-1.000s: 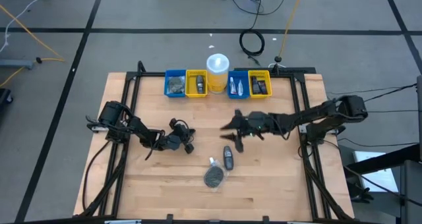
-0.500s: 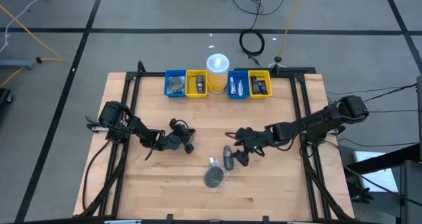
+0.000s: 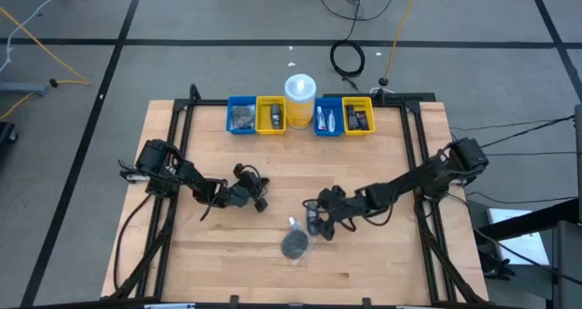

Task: Pick & Place Travel size toiletries
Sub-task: Put the gray deodorant into the left yellow bin

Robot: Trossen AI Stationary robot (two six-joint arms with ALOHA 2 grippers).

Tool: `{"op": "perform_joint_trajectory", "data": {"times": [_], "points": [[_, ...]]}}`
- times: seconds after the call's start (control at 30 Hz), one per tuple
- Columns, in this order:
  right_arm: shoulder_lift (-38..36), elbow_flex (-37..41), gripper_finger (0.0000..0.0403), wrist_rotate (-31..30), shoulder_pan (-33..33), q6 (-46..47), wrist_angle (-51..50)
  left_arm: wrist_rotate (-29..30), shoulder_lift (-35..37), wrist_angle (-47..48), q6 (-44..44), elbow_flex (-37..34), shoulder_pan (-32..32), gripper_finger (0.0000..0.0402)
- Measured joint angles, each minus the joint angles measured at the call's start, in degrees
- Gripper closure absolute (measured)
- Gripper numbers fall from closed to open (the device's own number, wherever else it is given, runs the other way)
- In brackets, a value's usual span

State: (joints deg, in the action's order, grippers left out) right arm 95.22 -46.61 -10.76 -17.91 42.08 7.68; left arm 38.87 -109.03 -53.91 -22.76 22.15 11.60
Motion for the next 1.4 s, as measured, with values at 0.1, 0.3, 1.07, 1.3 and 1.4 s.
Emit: {"op": "perform_joint_trajectory", "data": {"times": [0.1, 0.3, 1.07, 1.3, 1.4], "points": [[2.4, -1.3, 0.0082, 0.0, -0.6, -1.4, 0.7, 0.0, 0.0, 0.0, 0.0, 0.0, 0.0, 0.0380], [6.6, -2.8, 0.0083, 0.0, -0.7, -3.6, 0.0, 0.0, 0.0, 0.0, 0.0, 0.0, 0.0, 0.0380], [8.9, -0.1, 0.0209, -3.2, 8.1, -29.3, 11.4, -6.6, 0.0, -8.0, 7.2, 0.0, -0.8, 0.0370], [8.8, 7.3, 0.0209, -2.8, 15.4, -33.6, 35.9, -17.0, 6.0, -12.9, 13.1, 0.0, -3.5, 0.0239], [8.8, 7.9, 0.0206, -2.9, 17.4, -36.6, 37.9, -19.6, 9.4, -13.3, 14.3, 0.5, -5.4, 0.0163]]}}
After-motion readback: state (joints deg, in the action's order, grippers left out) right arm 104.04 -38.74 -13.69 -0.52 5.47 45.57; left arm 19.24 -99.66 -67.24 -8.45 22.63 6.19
